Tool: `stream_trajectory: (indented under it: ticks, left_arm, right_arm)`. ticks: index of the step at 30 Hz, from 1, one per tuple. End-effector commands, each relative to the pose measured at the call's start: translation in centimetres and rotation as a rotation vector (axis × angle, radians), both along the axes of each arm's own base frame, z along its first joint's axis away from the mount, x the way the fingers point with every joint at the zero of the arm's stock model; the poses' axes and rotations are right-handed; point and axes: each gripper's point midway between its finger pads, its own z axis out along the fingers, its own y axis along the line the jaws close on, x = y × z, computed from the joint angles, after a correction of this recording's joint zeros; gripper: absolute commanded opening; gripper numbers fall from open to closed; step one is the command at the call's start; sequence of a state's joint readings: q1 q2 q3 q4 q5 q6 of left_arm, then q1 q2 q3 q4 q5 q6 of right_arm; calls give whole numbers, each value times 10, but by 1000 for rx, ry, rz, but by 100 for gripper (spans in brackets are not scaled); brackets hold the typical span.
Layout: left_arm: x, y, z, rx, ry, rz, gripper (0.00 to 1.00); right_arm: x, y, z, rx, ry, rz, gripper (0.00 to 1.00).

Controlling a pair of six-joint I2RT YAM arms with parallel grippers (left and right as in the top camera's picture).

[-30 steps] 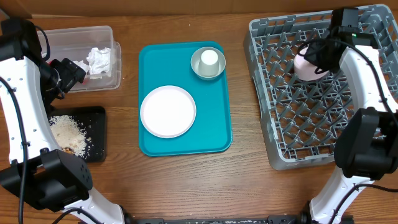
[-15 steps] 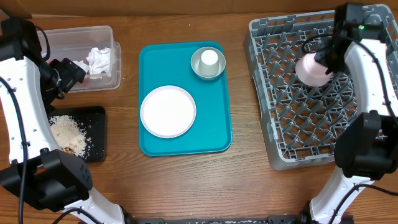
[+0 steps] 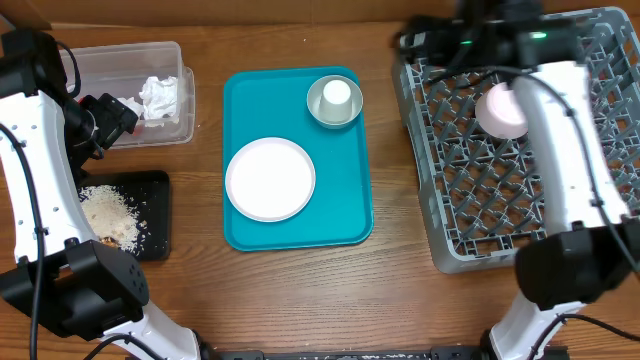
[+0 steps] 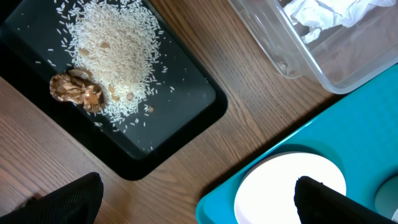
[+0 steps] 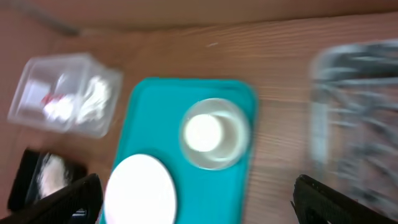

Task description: Sort waste into correct bins and load items into the dishwasher

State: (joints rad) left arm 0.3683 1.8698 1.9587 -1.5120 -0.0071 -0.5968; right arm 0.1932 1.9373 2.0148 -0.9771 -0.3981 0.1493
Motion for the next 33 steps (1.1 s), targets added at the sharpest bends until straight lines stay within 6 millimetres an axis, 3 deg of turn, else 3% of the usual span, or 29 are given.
stream_trajectory:
  ticks: [1, 5, 7, 15, 24, 33]
  left_arm:
    - [2, -1, -1, -5, -1, 7, 100]
    - [2, -1, -1, -5, -1, 7, 100]
    - [2, -1, -1, -5, -1, 7, 100]
    - [2, -1, -1, -5, -1, 7, 100]
    - [2, -1, -1, -5, -1, 7, 100]
    - [2, -1, -1, -5, -1, 7, 100]
  right_arm:
    - [3, 41, -45, -52, 47, 71, 100]
    - [11, 72, -98, -161, 98, 3, 100]
    - [8, 81, -115, -218, 111, -19, 100]
    - [-23, 127, -123, -293, 101, 55, 100]
    - [-43, 155, -146, -320, 135, 117, 100]
    - [-85, 170, -194, -373, 299, 200, 75]
